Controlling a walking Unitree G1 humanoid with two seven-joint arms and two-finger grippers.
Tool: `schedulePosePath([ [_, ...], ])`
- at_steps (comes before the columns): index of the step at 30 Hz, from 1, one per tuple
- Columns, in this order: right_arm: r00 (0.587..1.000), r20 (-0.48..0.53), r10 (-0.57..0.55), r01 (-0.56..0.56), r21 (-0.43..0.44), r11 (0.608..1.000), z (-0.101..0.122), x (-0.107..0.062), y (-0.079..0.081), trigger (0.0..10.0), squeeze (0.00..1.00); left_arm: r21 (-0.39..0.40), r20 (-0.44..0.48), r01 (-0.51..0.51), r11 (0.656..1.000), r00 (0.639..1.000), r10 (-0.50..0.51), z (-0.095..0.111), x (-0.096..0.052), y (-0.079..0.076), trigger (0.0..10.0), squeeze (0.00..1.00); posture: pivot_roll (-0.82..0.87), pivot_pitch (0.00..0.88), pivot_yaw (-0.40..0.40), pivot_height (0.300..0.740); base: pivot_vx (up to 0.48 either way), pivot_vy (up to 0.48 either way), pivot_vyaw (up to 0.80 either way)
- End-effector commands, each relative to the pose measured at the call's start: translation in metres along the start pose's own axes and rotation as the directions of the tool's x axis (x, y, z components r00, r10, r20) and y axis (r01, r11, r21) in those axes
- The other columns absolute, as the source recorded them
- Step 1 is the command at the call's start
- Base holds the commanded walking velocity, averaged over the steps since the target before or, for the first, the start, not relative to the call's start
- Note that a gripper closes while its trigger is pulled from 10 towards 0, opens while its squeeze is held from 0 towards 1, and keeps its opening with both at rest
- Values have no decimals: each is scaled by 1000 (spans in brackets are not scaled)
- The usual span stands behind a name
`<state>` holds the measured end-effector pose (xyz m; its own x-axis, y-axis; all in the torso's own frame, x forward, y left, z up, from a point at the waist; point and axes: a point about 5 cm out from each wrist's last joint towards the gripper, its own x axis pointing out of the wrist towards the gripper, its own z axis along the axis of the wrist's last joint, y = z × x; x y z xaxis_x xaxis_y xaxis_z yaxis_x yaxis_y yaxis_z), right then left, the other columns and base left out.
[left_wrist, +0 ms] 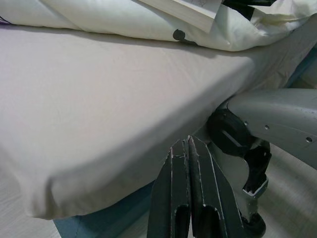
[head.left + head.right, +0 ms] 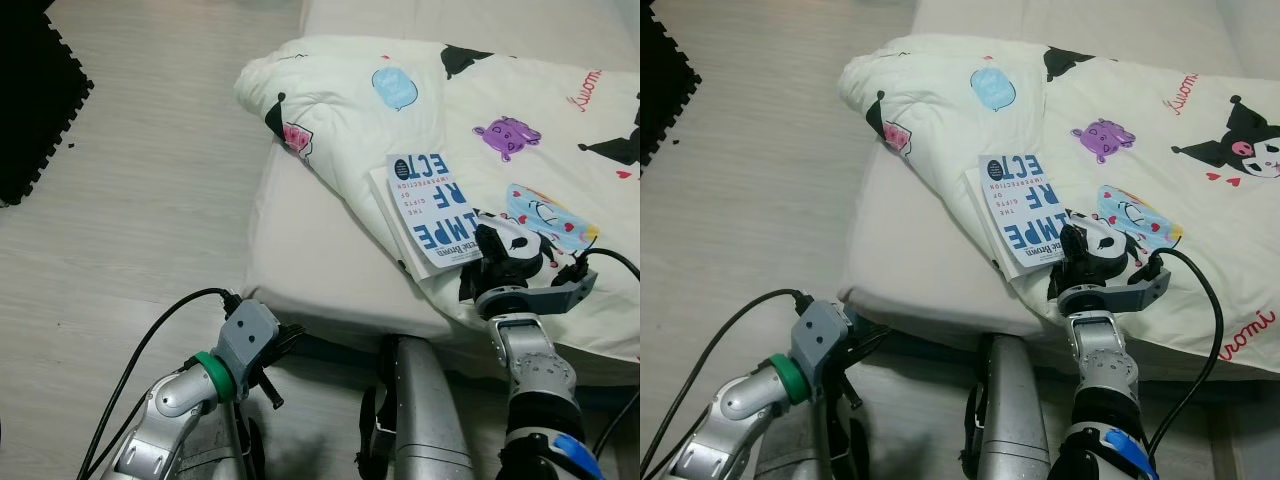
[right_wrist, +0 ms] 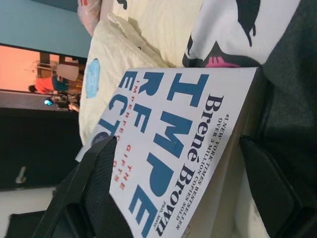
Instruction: Clean up the room
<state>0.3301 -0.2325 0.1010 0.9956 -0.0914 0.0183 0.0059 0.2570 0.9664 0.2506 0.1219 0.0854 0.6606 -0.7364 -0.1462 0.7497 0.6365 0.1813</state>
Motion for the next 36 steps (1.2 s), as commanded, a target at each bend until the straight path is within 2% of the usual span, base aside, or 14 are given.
schedulePosePath([
  [1,1000,-21,-13,14,36,999,-2,-4,-7,10000,1000,-32,-38,24,999,999,-25,-10,-3,-7,10000,0,69,282,30,560,0,0,0],
  [9,998,-63,13,-7,98,995,-8,-5,-4,10000,1000,-32,-37,30,999,999,-31,-10,-2,-7,10000,0,73,284,26,560,0,0,0],
  [12,994,-108,0,7,71,997,-12,-7,-6,10000,1000,-32,-40,34,999,999,-35,-10,-2,-7,10000,0,72,284,26,560,0,0,0],
  [16,984,-167,-60,66,31,997,-20,-10,-15,10000,1000,-30,-45,40,999,998,-41,-10,-2,-6,10000,0,72,283,28,560,0,0,0],
  [18,975,-182,-126,129,8,992,-23,-15,-28,10000,1000,-27,-50,46,999,998,-47,-10,-2,-7,10000,0,75,282,27,560,0,0,0],
  [21,972,-187,-144,150,15,989,-25,-19,-34,10000,1000,-26,-53,49,998,997,-51,-10,-1,-7,10000,0,75,283,28,560,0,0,0],
  [25,953,-247,-178,181,-11,983,-34,-26,-43,10000,1000,-25,-58,55,998,997,-56,-11,-2,-8,10000,0,73,283,31,560,0,0,0],
  [29,955,-242,-173,183,23,983,-39,-30,-47,10000,1000,-21,-58,62,998,996,-63,-11,-1,-10,10000,0,74,282,32,560,0,0,0],
  [31,972,-201,-117,141,108,984,-39,-28,-42,10000,1000,-18,-53,62,998,997,-63,-9,-1,-10,10000,0,77,282,33,560,0,0,0],
  [36,982,-182,-42,76,183,980,-39,-25,-32,10000,1000,-17,-49,62,998,997,-63,-8,-1,-10,10000,0,77,282,35,560,0,0,0],
])
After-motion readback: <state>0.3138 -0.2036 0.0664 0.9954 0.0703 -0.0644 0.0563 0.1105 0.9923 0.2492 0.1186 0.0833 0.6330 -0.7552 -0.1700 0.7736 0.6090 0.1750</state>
